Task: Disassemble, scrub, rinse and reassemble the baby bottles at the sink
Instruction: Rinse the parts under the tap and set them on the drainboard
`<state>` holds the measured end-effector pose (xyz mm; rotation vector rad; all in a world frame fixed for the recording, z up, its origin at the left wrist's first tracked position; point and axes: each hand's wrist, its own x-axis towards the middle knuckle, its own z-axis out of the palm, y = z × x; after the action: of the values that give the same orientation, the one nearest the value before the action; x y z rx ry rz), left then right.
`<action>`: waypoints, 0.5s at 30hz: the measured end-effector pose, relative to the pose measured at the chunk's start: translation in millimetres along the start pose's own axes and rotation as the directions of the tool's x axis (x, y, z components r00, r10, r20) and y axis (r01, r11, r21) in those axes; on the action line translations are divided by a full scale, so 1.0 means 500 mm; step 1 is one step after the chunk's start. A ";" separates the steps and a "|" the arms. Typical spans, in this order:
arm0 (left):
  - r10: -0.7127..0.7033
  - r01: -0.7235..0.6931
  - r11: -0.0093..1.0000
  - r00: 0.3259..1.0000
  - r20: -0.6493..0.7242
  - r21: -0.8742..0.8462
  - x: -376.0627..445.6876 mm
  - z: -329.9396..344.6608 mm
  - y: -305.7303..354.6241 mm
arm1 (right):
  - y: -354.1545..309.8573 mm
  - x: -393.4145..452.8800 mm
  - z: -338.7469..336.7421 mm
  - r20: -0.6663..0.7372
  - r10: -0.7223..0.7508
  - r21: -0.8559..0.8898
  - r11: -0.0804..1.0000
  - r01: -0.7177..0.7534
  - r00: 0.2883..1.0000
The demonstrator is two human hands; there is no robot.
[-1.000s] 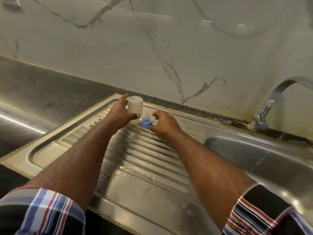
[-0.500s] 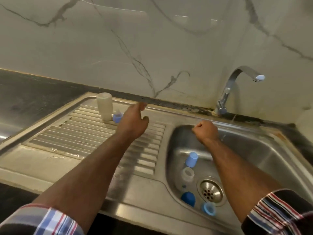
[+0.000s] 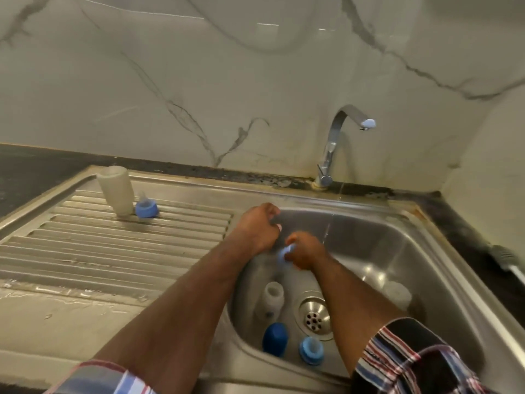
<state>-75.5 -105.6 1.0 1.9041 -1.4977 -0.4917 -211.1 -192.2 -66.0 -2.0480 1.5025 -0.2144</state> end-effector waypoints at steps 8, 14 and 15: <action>-0.226 0.324 0.667 0.946 0.232 -0.671 0.039 0.130 0.123 | 0.029 -0.049 -0.200 -0.105 0.369 0.931 0.362 -0.039 0.923; -0.289 0.385 0.298 0.908 0.302 -0.873 0.050 0.205 0.193 | 0.032 -0.072 -0.219 -0.171 0.284 0.756 0.652 -0.059 0.944; -0.310 0.390 0.303 0.903 0.297 -0.870 0.048 0.210 0.194 | 0.034 -0.065 -0.219 -0.192 0.300 0.679 0.728 -0.094 0.934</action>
<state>-205.7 -168.8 -4.1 1.2120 -0.4915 -1.3046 -286.3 -205.0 20.9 -1.3013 1.5082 -0.8680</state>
